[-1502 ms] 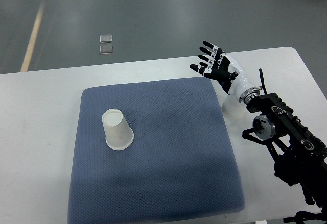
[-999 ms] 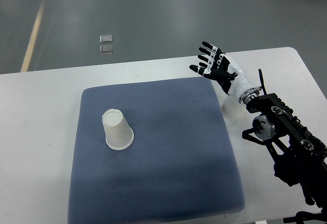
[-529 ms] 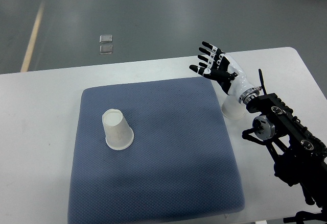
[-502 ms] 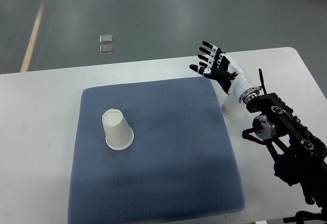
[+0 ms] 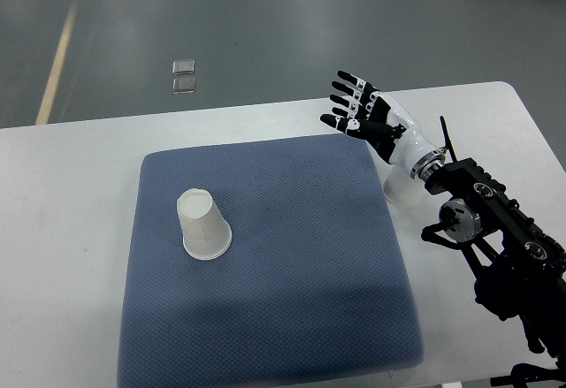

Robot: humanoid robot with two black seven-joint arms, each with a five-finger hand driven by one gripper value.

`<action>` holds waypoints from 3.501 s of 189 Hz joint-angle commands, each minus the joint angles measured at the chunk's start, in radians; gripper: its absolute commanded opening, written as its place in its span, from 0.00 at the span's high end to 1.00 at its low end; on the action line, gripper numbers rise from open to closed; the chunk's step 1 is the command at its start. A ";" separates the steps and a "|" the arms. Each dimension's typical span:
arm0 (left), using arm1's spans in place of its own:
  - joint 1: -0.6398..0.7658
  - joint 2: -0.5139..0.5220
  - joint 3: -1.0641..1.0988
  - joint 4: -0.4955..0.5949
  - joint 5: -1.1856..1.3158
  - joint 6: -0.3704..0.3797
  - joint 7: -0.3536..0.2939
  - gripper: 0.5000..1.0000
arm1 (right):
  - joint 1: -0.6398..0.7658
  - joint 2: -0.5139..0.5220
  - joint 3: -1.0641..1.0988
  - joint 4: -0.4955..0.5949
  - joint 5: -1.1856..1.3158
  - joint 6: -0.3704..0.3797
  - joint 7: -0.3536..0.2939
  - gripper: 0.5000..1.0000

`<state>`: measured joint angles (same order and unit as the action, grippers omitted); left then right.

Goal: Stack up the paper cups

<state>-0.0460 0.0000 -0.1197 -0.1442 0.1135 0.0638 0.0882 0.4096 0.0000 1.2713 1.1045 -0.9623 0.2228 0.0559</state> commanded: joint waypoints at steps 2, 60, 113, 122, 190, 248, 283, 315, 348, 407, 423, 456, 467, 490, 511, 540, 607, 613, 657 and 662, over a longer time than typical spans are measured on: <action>0.000 0.000 0.000 0.000 0.000 0.001 -0.001 0.00 | -0.002 0.000 0.013 0.002 0.002 0.013 0.001 0.16; 0.000 0.000 0.000 0.000 0.000 0.001 0.001 0.00 | 0.051 -0.075 0.028 -0.002 -0.013 0.015 0.001 0.16; 0.000 0.000 0.000 0.000 0.000 -0.001 0.001 0.00 | 0.147 -0.262 -0.053 -0.003 -0.019 0.079 0.007 0.16; 0.000 0.000 0.000 0.000 0.000 -0.001 0.001 0.00 | 0.163 -0.307 -0.101 -0.003 -0.026 0.084 0.022 0.16; 0.000 0.000 0.000 0.000 0.000 0.001 -0.001 0.00 | 0.244 -0.477 -0.323 0.003 -0.329 0.119 0.116 0.16; 0.000 0.000 0.000 0.000 0.000 -0.001 -0.001 0.00 | 0.271 -0.538 -0.429 0.038 -0.516 0.139 0.157 0.16; 0.000 0.000 0.000 0.000 0.000 0.001 0.001 0.00 | 0.267 -0.540 -0.464 0.038 -0.625 0.147 0.176 0.16; 0.000 0.000 0.000 0.000 0.000 -0.001 -0.001 0.00 | 0.265 -0.541 -0.507 0.037 -0.707 0.139 0.173 0.16; 0.000 0.000 0.000 0.000 0.000 -0.001 0.001 0.00 | 0.258 -0.537 -0.507 0.023 -0.777 0.133 0.170 0.16; 0.000 0.000 0.000 -0.002 0.000 -0.001 -0.001 0.00 | 0.256 -0.541 -0.530 -0.014 -0.825 0.076 0.162 0.16; 0.000 0.000 0.000 0.000 0.000 0.001 0.001 0.00 | 0.256 -0.540 -0.530 -0.028 -0.826 0.076 0.162 0.17; 0.000 0.000 0.000 0.000 0.000 -0.001 0.001 0.00 | 0.256 -0.541 -0.547 -0.049 -0.831 0.067 0.162 0.19; 0.000 0.000 0.000 0.000 0.000 -0.001 0.001 0.00 | 0.256 -0.541 -0.552 -0.058 -0.834 0.049 0.162 0.21; 0.000 0.000 0.000 0.000 0.000 0.001 0.001 0.00 | 0.255 -0.540 -0.553 -0.077 -0.851 0.036 0.162 0.28; 0.000 0.000 0.000 0.000 0.000 0.001 0.001 0.00 | 0.255 -0.540 -0.553 -0.078 -0.851 0.036 0.162 0.30; 0.000 0.000 0.000 0.000 0.000 0.001 -0.001 0.00 | 0.256 -0.540 -0.553 -0.083 -0.851 0.036 0.162 0.31; 0.000 0.000 0.000 0.000 0.000 0.001 0.001 0.00 | 0.256 -0.538 -0.564 -0.084 -0.851 0.036 0.162 0.39; 0.000 0.000 0.000 0.000 0.000 0.001 0.001 0.00 | 0.256 -0.538 -0.564 -0.084 -0.851 0.036 0.162 0.40; 0.000 0.000 0.000 0.000 0.000 0.001 -0.001 0.00 | 0.258 -0.540 -0.563 -0.084 -0.851 0.024 0.162 0.57; 0.000 0.000 0.000 0.000 0.000 -0.001 0.001 0.00 | 0.258 -0.540 -0.563 -0.084 -0.851 0.020 0.162 0.65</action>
<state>-0.0460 0.0000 -0.1197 -0.1442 0.1135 0.0643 0.0884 0.6668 -0.5384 0.7072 1.0201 -1.8132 0.2553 0.2178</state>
